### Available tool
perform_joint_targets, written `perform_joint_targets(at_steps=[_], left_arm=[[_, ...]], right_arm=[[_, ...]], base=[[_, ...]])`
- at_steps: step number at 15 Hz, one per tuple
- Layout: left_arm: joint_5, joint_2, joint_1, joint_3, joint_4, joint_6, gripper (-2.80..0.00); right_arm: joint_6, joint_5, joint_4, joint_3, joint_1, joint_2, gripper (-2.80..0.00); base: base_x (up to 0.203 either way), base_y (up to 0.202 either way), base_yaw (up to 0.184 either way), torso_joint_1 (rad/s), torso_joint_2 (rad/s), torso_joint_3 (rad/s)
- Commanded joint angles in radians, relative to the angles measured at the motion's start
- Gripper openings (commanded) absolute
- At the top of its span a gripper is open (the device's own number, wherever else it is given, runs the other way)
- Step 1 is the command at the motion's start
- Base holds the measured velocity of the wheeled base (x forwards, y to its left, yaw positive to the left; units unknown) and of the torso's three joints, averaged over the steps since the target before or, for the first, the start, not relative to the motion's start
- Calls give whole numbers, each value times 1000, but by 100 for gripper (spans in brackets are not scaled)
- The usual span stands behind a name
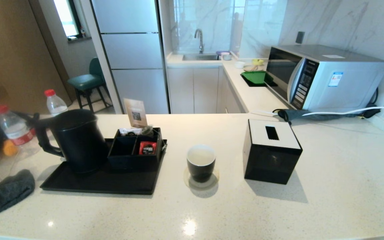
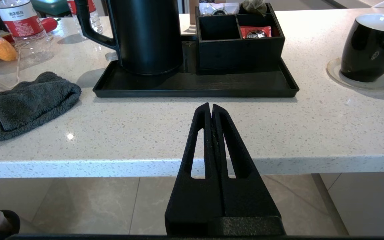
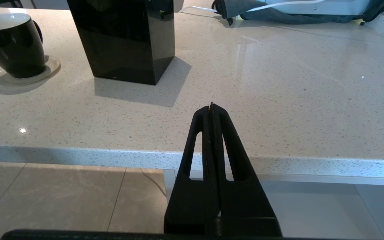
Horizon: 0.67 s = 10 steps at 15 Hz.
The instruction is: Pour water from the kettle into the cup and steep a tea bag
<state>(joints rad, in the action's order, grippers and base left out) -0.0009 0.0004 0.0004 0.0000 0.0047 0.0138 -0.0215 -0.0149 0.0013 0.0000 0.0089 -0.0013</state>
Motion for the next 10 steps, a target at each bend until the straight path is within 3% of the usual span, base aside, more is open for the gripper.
perform_joint_targets(at_steps=[1, 10], left_arm=[[1, 0, 1, 0, 0, 0, -280], [1, 0, 1, 0, 1, 0, -280]], right_arm=[[0, 0, 0, 0, 0, 1, -280], [0, 0, 0, -1, 0, 1, -280]], base=[[0, 0, 0, 0, 0, 0], [0, 0, 0, 0, 0, 0]])
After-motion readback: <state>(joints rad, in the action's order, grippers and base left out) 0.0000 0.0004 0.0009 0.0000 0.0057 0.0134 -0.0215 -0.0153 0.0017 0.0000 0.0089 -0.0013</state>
